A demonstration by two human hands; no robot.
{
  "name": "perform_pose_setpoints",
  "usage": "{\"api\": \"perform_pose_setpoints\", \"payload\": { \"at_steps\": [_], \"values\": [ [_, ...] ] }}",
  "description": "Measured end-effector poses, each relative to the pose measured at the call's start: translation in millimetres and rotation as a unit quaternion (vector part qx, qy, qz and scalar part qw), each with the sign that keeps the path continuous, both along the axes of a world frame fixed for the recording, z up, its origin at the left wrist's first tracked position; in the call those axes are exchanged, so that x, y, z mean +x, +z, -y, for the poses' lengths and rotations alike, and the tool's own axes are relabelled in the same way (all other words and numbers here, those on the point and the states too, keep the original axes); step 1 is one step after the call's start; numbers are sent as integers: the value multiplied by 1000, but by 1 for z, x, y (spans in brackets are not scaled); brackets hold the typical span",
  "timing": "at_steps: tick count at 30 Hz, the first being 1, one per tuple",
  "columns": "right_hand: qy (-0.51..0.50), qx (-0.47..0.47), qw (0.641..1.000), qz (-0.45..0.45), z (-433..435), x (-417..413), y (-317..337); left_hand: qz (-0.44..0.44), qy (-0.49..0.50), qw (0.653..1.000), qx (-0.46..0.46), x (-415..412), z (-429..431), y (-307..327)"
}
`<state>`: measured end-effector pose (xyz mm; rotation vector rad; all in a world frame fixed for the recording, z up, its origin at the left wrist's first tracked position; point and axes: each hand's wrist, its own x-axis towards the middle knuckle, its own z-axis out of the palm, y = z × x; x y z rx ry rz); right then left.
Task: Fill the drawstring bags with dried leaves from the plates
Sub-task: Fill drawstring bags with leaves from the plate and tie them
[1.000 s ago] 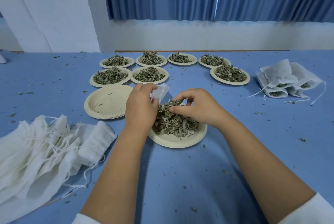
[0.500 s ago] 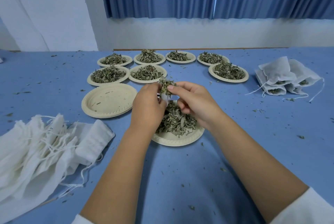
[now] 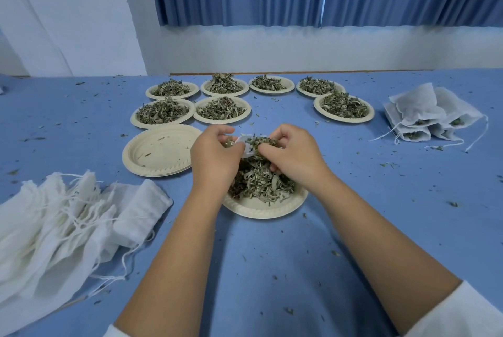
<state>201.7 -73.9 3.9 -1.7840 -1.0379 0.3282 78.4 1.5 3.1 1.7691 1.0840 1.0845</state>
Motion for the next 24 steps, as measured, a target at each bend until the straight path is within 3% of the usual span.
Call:
{"api": "perform_pose_setpoints", "payload": {
  "at_steps": [3, 5, 10, 17, 24],
  "values": [
    [-12, -33, 988, 148, 2, -2, -2, 1, -14, 1000, 4, 0, 2, 1],
    [-7, -46, 982, 185, 3, -3, -3, -4, -31, 1000, -2, 1, 3, 2],
    [-7, -52, 975, 217, 4, -3, -2, -42, -71, 997, -9, 1, 5, 5],
    [-4, -54, 968, 244, 6, -4, 1, -107, -42, 993, 26, 1, 10, 4],
    [-20, -77, 951, 297, 9, -3, 5, -91, -60, 994, 15, -4, 8, 8]
  ]
}}
